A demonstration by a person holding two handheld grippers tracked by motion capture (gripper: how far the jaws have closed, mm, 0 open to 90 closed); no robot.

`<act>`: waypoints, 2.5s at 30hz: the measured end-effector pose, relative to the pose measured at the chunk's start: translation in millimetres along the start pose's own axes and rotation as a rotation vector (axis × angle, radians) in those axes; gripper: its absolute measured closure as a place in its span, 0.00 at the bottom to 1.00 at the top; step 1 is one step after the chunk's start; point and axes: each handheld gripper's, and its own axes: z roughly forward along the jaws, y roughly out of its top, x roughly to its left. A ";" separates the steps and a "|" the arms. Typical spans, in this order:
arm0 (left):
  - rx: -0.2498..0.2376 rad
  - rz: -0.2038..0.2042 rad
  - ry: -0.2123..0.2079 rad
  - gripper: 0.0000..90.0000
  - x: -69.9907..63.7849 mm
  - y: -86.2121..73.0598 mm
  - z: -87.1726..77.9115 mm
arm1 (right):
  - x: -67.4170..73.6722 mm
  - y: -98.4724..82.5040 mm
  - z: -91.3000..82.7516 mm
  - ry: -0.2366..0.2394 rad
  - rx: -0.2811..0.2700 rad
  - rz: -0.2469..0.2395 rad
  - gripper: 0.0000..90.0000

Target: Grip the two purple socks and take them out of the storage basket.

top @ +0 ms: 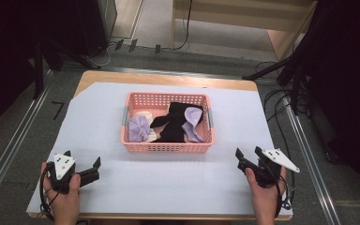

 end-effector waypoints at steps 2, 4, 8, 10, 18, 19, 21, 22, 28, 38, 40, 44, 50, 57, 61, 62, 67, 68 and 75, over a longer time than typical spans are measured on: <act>-0.001 0.002 0.000 0.01 -0.1 -0.1 0.2 | 4.9 4.6 2.5 0.009 0.001 -0.013 0.28; -0.004 0.005 0.000 0.01 -0.5 -0.1 0.2 | 19.3 17.3 10.2 0.028 -0.006 -0.023 0.28; -0.002 0.005 -0.003 0.01 -0.6 0.0 1.3 | 34.0 30.2 18.9 0.041 -0.018 -0.012 0.31; 0.002 0.007 -0.003 0.01 -0.8 0.1 1.3 | 42.1 35.4 24.9 0.059 -0.015 -0.014 0.31; 0.014 0.013 -0.005 0.01 -1.0 0.6 2.4 | 70.3 41.8 44.5 0.060 0.038 -0.074 0.30; 0.016 0.016 -0.005 0.01 -1.1 0.7 2.5 | 78.3 42.2 50.6 0.065 0.055 -0.094 0.32; 0.016 0.020 -0.004 0.01 -1.2 0.6 2.5 | 80.7 42.2 52.9 0.064 0.059 -0.099 0.33; 0.015 0.020 -0.004 0.01 -1.3 0.6 2.4 | 83.8 42.3 55.8 0.069 0.069 -0.098 0.34; 0.024 0.022 -0.008 0.01 -1.4 0.9 2.6 | 96.6 43.8 74.4 0.091 0.068 -0.062 0.50; 0.024 0.023 -0.012 0.01 -1.6 0.9 3.3 | 110.4 48.5 92.9 0.189 0.143 -0.013 0.62; 0.024 0.022 -0.012 0.01 -1.6 0.9 3.2 | 112.4 49.2 97.3 0.162 0.157 -0.016 0.67; 0.024 0.021 -0.012 0.01 -1.5 1.0 3.3 | 115.1 51.7 105.3 0.123 0.190 -0.039 0.71; 0.025 0.020 -0.012 0.01 -1.4 1.0 3.5 | 119.5 53.9 115.1 0.051 0.241 -0.085 0.71; 0.029 0.020 -0.014 0.01 -1.1 1.1 3.5 | 125.6 52.1 128.0 0.023 0.286 -0.118 0.72; 0.029 0.018 -0.015 0.01 -0.9 1.2 3.8 | 128.0 50.8 132.8 -0.008 0.299 -0.151 0.90; 0.030 0.018 -0.015 0.01 -0.9 1.2 3.8 | 127.9 50.8 133.1 -0.014 0.300 -0.163 0.93; 0.031 0.019 -0.016 0.01 -0.9 1.3 4.0 | 126.4 51.6 129.2 -0.007 0.262 -0.197 0.97; 0.031 0.020 -0.016 0.01 -0.9 1.3 4.0 | 125.8 52.8 126.9 0.001 0.248 -0.192 0.97; 0.032 0.018 -0.018 0.01 -1.3 1.2 4.1 | 122.4 65.2 110.9 0.027 0.102 -0.182 0.98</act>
